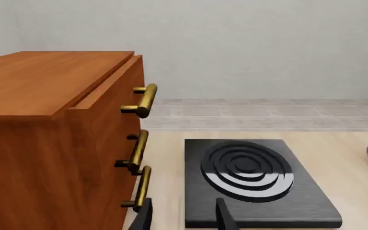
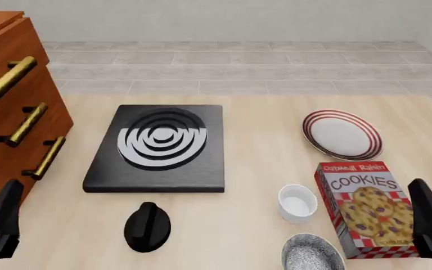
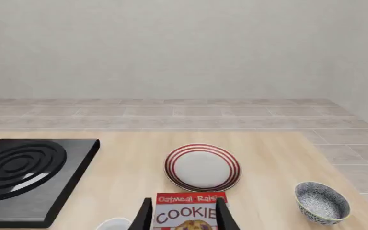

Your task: Pick the akita bowl next to the ramekin and place it on the plate.

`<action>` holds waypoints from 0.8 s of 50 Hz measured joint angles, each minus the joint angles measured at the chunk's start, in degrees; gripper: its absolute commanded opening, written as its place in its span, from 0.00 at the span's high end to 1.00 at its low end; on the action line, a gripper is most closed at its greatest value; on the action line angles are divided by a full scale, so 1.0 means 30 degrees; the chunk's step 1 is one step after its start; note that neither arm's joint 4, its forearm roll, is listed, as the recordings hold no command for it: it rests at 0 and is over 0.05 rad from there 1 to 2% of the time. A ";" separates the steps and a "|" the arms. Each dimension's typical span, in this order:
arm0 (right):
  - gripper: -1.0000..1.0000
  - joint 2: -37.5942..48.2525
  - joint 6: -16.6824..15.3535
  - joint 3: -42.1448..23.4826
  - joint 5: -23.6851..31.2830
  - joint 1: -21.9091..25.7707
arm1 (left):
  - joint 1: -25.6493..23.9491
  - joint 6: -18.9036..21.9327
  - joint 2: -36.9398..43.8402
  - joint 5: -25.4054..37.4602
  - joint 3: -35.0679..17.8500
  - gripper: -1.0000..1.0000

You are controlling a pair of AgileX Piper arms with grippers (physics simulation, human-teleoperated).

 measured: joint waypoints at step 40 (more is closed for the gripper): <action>0.00 0.2784 -0.2163 -0.3803 0.1587 0.0350 | 0.0000 0.0000 0.0000 0.0000 0.0000 0.00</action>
